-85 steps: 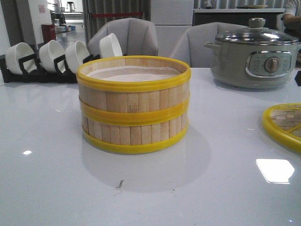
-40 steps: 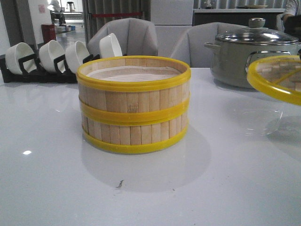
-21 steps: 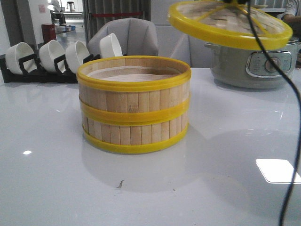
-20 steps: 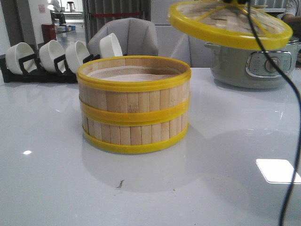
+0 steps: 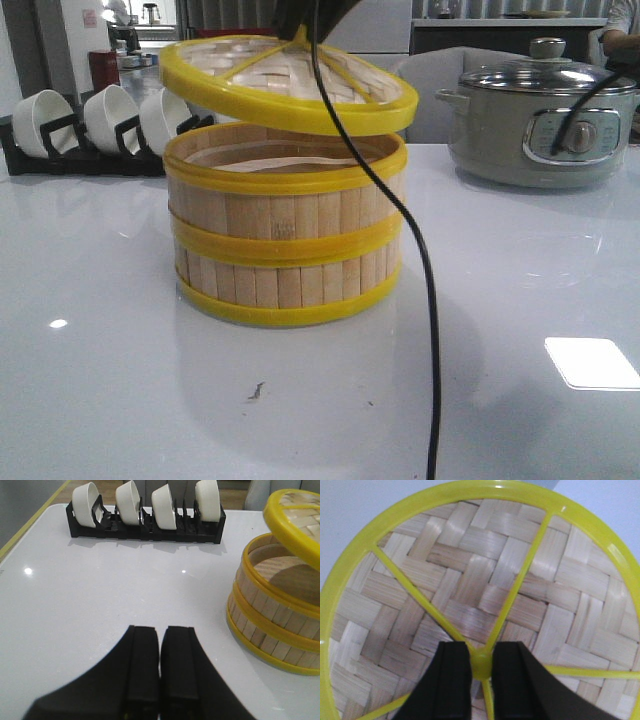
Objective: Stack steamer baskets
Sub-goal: 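Carry the lid over the stacked baskets and lower it on top, then open the right gripper and raise it off the lid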
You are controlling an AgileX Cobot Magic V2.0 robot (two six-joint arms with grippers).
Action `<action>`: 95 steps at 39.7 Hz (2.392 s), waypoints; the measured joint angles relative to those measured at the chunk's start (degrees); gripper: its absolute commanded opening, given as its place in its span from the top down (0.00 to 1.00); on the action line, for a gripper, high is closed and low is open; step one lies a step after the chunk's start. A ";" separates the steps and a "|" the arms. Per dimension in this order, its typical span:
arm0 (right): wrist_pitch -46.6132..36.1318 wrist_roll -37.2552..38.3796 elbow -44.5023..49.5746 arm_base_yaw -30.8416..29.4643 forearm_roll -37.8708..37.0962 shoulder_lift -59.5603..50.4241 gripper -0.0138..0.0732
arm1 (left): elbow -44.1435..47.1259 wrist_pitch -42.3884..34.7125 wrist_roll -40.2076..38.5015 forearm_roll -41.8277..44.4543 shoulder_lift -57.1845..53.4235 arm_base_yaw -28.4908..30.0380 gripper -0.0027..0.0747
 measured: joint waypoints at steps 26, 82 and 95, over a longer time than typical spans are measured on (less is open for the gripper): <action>2.04 0.00 -3.63 0.09 0.00 5.04 0.80 | 0.00 0.00 0.00 0.00 0.00 0.00 0.85; 2.17 0.00 -4.61 0.09 0.95 6.90 0.80 | 0.00 0.00 0.00 0.00 0.00 0.00 0.85; 2.39 0.00 -4.61 0.09 1.88 6.90 0.80 | 0.00 0.00 0.00 0.00 0.00 0.00 0.85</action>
